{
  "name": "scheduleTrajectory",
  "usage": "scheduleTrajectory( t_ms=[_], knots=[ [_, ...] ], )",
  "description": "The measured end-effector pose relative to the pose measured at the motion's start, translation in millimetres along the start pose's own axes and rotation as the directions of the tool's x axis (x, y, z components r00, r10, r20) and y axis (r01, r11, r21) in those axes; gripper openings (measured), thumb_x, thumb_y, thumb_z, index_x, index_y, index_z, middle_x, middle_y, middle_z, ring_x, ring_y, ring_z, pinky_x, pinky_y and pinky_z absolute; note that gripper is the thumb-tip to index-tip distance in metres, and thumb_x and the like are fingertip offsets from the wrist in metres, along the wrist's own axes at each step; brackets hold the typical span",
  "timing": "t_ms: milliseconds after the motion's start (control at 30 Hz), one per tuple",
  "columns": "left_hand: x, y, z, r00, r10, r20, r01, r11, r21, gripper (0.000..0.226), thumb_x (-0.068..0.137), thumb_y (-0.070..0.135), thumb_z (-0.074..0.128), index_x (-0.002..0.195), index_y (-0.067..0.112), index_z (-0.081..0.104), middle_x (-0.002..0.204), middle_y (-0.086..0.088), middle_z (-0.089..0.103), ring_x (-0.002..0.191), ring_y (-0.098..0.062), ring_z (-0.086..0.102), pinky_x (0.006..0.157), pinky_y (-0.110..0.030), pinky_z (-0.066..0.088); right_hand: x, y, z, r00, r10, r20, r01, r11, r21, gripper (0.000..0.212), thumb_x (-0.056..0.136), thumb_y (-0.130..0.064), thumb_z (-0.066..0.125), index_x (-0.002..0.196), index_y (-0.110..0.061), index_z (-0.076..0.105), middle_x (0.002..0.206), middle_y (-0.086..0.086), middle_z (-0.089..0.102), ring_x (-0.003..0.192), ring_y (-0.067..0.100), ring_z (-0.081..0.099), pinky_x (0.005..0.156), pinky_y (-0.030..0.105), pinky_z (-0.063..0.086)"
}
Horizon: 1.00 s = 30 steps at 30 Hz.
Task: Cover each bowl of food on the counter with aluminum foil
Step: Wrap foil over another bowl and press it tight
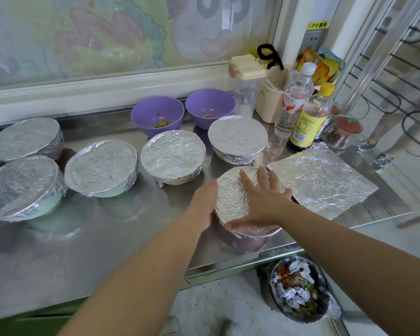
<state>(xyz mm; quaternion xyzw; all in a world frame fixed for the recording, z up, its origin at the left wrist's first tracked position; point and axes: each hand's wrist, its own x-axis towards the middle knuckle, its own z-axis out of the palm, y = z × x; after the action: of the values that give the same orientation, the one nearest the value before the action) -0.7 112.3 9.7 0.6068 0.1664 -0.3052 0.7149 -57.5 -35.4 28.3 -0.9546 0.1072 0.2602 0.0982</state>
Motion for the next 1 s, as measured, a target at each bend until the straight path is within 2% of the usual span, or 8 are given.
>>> scheduleTrajectory(
  t_ms=[133, 233, 333, 400, 533, 733, 867, 1000],
  knots=[
    [-12.9, 8.0, -17.8, 0.983, 0.048, -0.178, -0.037, 0.997, 0.068, 0.023, 0.097, 0.024, 0.050, 0.078, 0.020, 0.062, 0.085, 0.001, 0.063, 0.077, -0.016, 0.055, 0.071, -0.030, 0.041, -1.4, -4.3, -12.4, 0.999, 0.042, 0.024, -0.042, 0.999, 0.004, 0.153, 0.039, -0.104, 0.050, 0.148, -0.041, -0.036, 0.156, 0.012, -0.043, 0.146, 0.044, -0.032, 0.107, 0.083, -0.004],
    [-26.7, -18.3, -27.5, 0.961, -0.163, -0.221, 0.177, 0.983, 0.041, 0.020, 0.100, 0.018, 0.047, 0.082, 0.017, 0.056, 0.074, 0.000, 0.053, 0.059, -0.012, 0.044, 0.058, -0.022, 0.038, 3.6, -7.2, -24.1, 0.997, -0.046, 0.062, 0.050, 0.996, -0.071, 0.154, 0.038, -0.101, 0.057, 0.148, -0.044, -0.035, 0.155, 0.006, -0.046, 0.143, 0.043, -0.036, 0.104, 0.085, -0.002],
    [-36.1, -38.6, -28.0, 0.929, -0.357, -0.095, 0.355, 0.934, -0.039, 0.014, 0.098, 0.016, 0.048, 0.090, 0.012, 0.058, 0.069, -0.001, 0.052, 0.052, -0.010, 0.041, 0.045, -0.018, 0.033, 8.2, -11.9, -27.7, 0.985, -0.075, 0.159, 0.093, 0.989, -0.112, 0.156, 0.037, -0.098, 0.063, 0.149, -0.046, -0.033, 0.156, 0.004, -0.045, 0.144, 0.044, -0.034, 0.105, 0.086, 0.002],
    [-40.9, -46.3, -24.8, 0.909, -0.416, 0.014, 0.413, 0.898, -0.153, 0.017, 0.097, 0.011, 0.047, 0.084, 0.008, 0.058, 0.061, -0.003, 0.055, 0.058, -0.014, 0.050, 0.052, -0.021, 0.042, 8.5, -13.2, -27.7, 0.982, -0.067, 0.178, 0.090, 0.988, -0.124, 0.156, 0.039, -0.097, 0.065, 0.149, -0.046, -0.032, 0.156, 0.004, -0.045, 0.145, 0.044, -0.033, 0.106, 0.085, 0.003],
    [-48.9, -59.4, -9.9, 0.905, -0.422, 0.047, 0.409, 0.839, -0.358, 0.016, 0.101, 0.010, 0.049, 0.094, 0.000, 0.058, 0.076, -0.010, 0.056, 0.075, -0.022, 0.056, 0.079, -0.039, 0.056, 8.3, -13.2, -25.8, 0.984, -0.065, 0.165, 0.087, 0.988, -0.130, 0.155, 0.040, -0.096, 0.067, 0.150, -0.046, -0.030, 0.158, 0.004, -0.043, 0.147, 0.043, -0.031, 0.108, 0.084, 0.004],
    [-49.4, -61.7, 7.6, 0.921, -0.379, -0.092, 0.317, 0.866, -0.387, 0.015, 0.098, -0.008, 0.043, 0.098, -0.003, 0.056, 0.079, -0.013, 0.054, 0.068, -0.019, 0.051, 0.073, -0.035, 0.057, 8.4, -13.7, -23.3, 0.986, -0.068, 0.149, 0.088, 0.988, -0.127, 0.156, 0.039, -0.098, 0.065, 0.150, -0.046, -0.030, 0.158, 0.004, -0.043, 0.147, 0.042, -0.032, 0.107, 0.083, 0.004],
    [-50.4, -58.3, 7.7, 0.918, -0.386, -0.090, 0.320, 0.856, -0.407, 0.011, 0.097, -0.005, 0.050, 0.102, -0.003, 0.060, 0.077, -0.013, 0.057, 0.067, -0.018, 0.053, 0.071, -0.034, 0.057, 8.4, -12.6, -21.8, 0.988, -0.069, 0.140, 0.084, 0.990, -0.110, 0.154, 0.039, -0.098, 0.064, 0.150, -0.046, -0.031, 0.157, 0.004, -0.044, 0.146, 0.043, -0.033, 0.107, 0.084, 0.003],
    [-56.7, -43.4, -4.7, 0.930, -0.365, -0.032, 0.323, 0.857, -0.400, 0.019, 0.099, 0.007, 0.045, 0.088, -0.001, 0.059, 0.081, -0.015, 0.060, 0.074, -0.024, 0.057, 0.084, -0.038, 0.052, 7.5, -10.4, -17.0, 0.994, -0.047, 0.100, 0.054, 0.996, -0.069, 0.154, 0.040, -0.100, 0.062, 0.150, -0.046, -0.030, 0.157, 0.003, -0.044, 0.147, 0.043, -0.030, 0.107, 0.084, 0.002]
  ],
)
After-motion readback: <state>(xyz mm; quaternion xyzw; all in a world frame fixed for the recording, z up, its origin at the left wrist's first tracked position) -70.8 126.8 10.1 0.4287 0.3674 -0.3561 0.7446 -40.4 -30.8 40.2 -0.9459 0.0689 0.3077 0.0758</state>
